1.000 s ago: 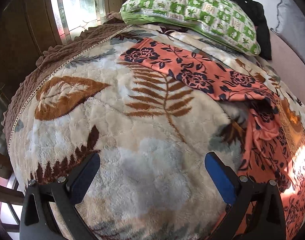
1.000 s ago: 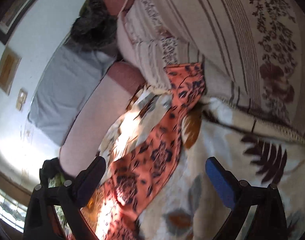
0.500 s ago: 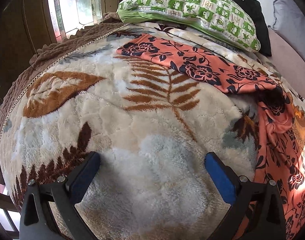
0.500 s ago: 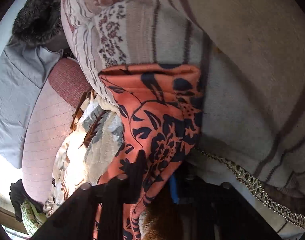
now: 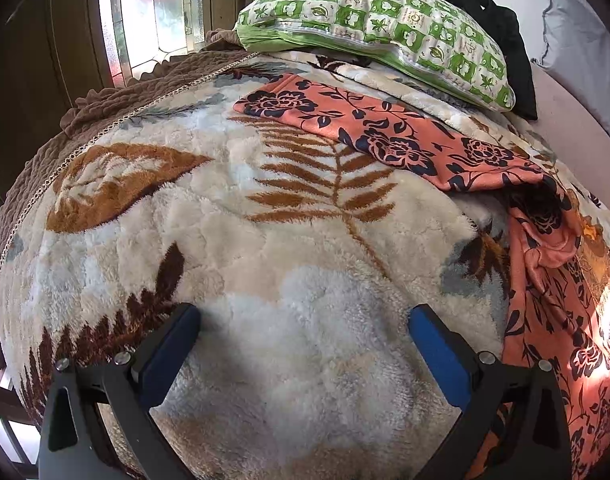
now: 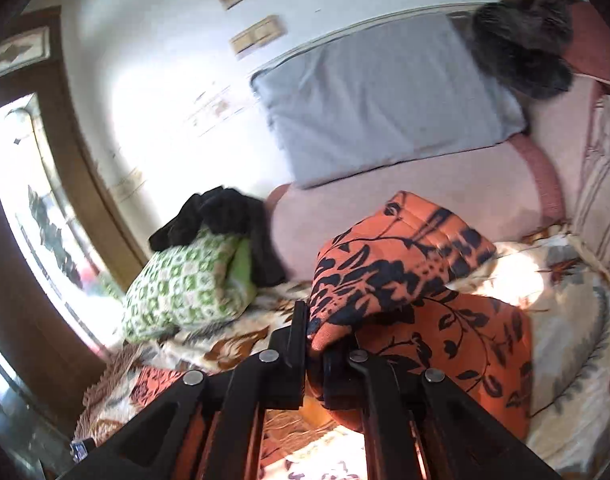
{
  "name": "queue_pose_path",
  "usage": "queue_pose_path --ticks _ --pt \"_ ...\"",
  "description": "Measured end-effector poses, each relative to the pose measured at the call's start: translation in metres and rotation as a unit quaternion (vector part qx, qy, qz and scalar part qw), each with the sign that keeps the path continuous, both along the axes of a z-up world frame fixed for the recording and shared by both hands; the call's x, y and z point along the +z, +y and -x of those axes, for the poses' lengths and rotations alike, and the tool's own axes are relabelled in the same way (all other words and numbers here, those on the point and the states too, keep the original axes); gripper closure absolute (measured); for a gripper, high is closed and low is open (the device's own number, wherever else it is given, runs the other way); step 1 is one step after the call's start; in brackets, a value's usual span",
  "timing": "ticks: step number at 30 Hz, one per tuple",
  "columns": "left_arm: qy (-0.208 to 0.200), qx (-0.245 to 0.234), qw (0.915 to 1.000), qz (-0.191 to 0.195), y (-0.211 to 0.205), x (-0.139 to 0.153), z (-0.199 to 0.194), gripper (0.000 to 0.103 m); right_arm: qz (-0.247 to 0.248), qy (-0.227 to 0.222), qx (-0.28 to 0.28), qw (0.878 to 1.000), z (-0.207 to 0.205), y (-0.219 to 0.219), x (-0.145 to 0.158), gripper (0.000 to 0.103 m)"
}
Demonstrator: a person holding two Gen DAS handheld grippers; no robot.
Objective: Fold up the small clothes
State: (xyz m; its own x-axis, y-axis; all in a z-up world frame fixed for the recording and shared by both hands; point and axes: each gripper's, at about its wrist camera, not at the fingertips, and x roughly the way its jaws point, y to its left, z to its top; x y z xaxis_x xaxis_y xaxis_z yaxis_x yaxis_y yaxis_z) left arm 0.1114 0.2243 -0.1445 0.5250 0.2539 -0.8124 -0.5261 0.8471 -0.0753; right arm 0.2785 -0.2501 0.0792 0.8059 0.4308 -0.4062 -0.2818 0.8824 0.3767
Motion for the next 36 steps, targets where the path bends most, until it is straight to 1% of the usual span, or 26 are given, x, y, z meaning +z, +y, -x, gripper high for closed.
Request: queue_pose_path --ticks 1,2,3,4,5,6,7,8,10,12,15,17,19,21,23,24,26,27,29,32,34,36 --pt "0.001 -0.002 1.0 0.0 0.0 0.0 0.0 0.0 -0.001 0.019 0.016 1.0 0.004 0.031 -0.022 0.091" --pt "0.002 -0.004 1.0 0.0 -0.001 0.0 0.0 0.0 0.014 0.05 0.042 0.998 0.004 0.064 -0.049 0.066" --pt "0.002 -0.006 1.0 0.002 0.0 0.0 0.001 0.0 0.037 0.082 0.067 0.994 0.004 0.092 -0.08 0.018" --pt "0.001 -0.008 1.0 0.005 0.0 0.001 0.002 0.0 0.048 0.108 0.081 0.99 0.006 0.113 -0.109 0.008" --pt "-0.001 -0.009 0.9999 0.009 0.002 0.001 0.002 0.0 0.058 0.14 0.091 0.984 0.013 0.125 -0.139 0.009" --pt "-0.003 -0.009 0.9999 0.013 0.003 0.002 0.003 0.0 0.069 0.174 0.101 0.977 0.017 0.133 -0.162 0.009" --pt "-0.005 -0.009 0.9998 0.017 0.003 0.002 0.004 0.0 0.074 0.192 0.094 0.974 0.023 0.131 -0.179 0.009" --pt "-0.008 -0.009 0.9997 0.02 0.004 0.003 0.004 0.0 0.066 0.194 0.084 0.975 0.032 0.123 -0.187 0.009" --pt "-0.01 -0.005 0.9997 0.022 0.004 0.004 0.004 0.0 0.038 0.192 0.062 0.979 0.054 0.093 -0.192 0.009" --pt "-0.012 -0.002 0.9997 0.02 0.002 0.006 0.005 0.0 0.03 0.183 0.036 0.982 0.077 0.06 -0.185 0.009" --pt "-0.036 -0.009 0.9987 0.033 0.001 0.013 0.012 0.0 0.015 0.162 0.01 0.987 0.109 0.019 -0.174 0.009" --pt "-0.054 -0.02 0.9972 0.047 -0.003 0.022 0.016 0.0 0.004 0.157 -0.006 0.987 0.132 -0.008 -0.176 0.009" --pt "-0.085 -0.047 0.9932 0.064 -0.016 0.039 0.019 0.0 -0.011 0.154 -0.02 0.988 0.147 -0.034 -0.176 0.009" --pt "-0.108 -0.086 0.9877 0.073 -0.041 0.06 0.018 0.0 -0.039 0.148 -0.035 0.988 0.159 -0.058 -0.18 0.009" --pt "-0.131 -0.144 0.9778 0.078 -0.075 0.081 0.009 0.0 -0.074 0.142 -0.047 0.986 0.164 -0.076 -0.185 0.009" --pt "-0.134 -0.179 0.9709 0.084 -0.096 0.09 0.0 0.0 -0.092 0.139 -0.047 0.985 0.164 -0.082 -0.187 0.009" --pt "-0.129 -0.245 0.9556 0.101 -0.135 0.098 -0.024 0.0 -0.134 0.142 -0.045 0.98 0.161 -0.095 -0.193 0.009" --pt "-0.125 -0.266 0.9495 0.11 -0.151 0.099 -0.037 0.0 -0.16 0.145 -0.041 0.975 0.158 -0.099 -0.195 0.009" --pt "-0.112 -0.299 0.9405 0.118 -0.18 0.096 -0.063 0.0 -0.199 0.148 -0.041 0.968 0.157 -0.11 -0.2 0.009" --pt "-0.095 -0.318 0.9349 0.125 -0.209 0.089 -0.102 0.0 -0.237 0.152 -0.049 0.958 0.159 -0.125 -0.203 0.009" --pt "-0.074 -0.316 0.9381 0.12 -0.218 0.075 -0.125 0.0 -0.259 0.147 -0.056 0.953 0.161 -0.136 -0.198 0.009" --pt "-0.04 -0.316 0.9399 0.123 -0.222 0.05 -0.147 0.0 -0.28 0.132 -0.061 0.949 0.161 -0.151 -0.187 0.009"
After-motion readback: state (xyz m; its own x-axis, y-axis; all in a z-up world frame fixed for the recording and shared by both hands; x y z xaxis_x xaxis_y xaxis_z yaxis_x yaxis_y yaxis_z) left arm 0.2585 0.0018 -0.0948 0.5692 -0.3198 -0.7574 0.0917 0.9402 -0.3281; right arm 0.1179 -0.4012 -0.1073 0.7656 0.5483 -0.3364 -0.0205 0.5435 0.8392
